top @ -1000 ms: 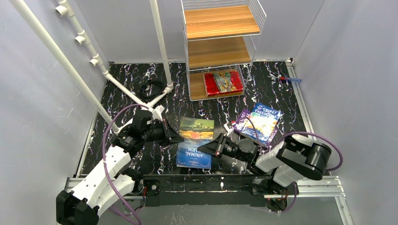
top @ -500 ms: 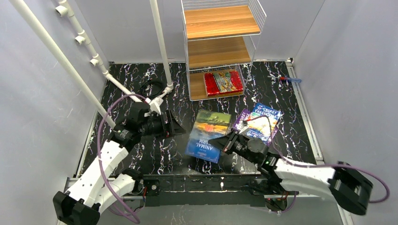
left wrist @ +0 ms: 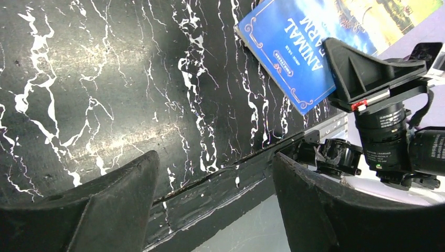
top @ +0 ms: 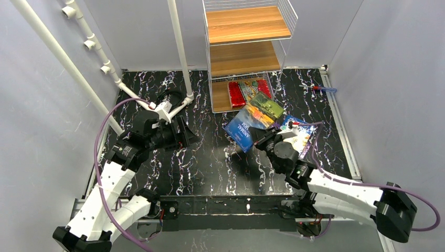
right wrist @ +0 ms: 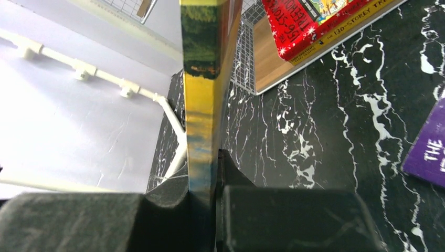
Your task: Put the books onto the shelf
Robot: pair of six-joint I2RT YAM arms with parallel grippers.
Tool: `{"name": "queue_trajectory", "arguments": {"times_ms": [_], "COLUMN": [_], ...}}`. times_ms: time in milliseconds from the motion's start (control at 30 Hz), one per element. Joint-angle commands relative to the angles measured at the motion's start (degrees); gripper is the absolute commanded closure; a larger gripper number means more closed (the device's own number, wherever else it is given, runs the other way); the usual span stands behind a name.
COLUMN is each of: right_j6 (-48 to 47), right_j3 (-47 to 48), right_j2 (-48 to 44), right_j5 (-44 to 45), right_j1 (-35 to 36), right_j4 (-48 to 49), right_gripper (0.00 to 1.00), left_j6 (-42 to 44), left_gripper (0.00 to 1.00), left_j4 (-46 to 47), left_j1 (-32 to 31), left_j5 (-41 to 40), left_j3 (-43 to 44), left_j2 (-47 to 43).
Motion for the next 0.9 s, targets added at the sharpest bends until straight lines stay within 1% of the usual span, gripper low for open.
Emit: {"name": "queue_trajectory", "arguments": {"times_ms": [0, 67, 100, 233, 333, 400, 567, 700, 867], "right_j6": [-0.94, -0.56, -0.92, -2.45, -2.45, -1.20, 5.79, 7.52, 11.37], "right_j3": [5.99, 5.64, 6.31, 11.05, 15.63, 18.67, 24.30, 28.63, 31.57], "right_j2": [4.72, 5.52, 5.75, 5.92, 7.34, 9.33, 15.85, 20.83, 26.65], "right_j5": [3.55, 2.99, 2.67, 2.25, 1.11, -0.47, -3.35, -2.59, -1.02], "right_j1": [-1.47, -1.85, -1.93, -2.15, -3.99, -6.19, -12.76, -14.17, -15.15], "right_j4": [10.20, 14.84, 15.64, 14.15, 12.57, 11.98, 13.55, 15.50, 19.14], "right_gripper": [0.99, 0.99, 0.99, 0.99, 0.99, 0.99, 0.99, 0.99, 0.99], "left_j6": [-0.24, -0.13, -0.02, 0.57, 0.63, 0.63, 0.70, 0.89, 0.72], "left_gripper": [0.23, 0.23, 0.23, 0.23, 0.23, 0.23, 0.23, 0.23, 0.23], "left_j4": [-2.05, -2.54, -2.81, -3.59, -3.70, -3.75, -4.40, -5.47, -6.19], "left_j1": [0.44, 0.43, 0.41, 0.40, 0.45, 0.45, 0.45, 0.51, 0.52], "left_j5": [-2.36, -3.06, -3.42, -3.66, -3.59, -3.48, -3.76, -4.14, -4.54], "left_j3": [0.02, 0.02, 0.09, 0.32, 0.45, 0.46, 0.37, 0.22, -0.13], "left_j2": [-1.77, -2.23, -2.40, -2.53, -2.55, -2.69, -3.45, -4.56, -5.62]}}
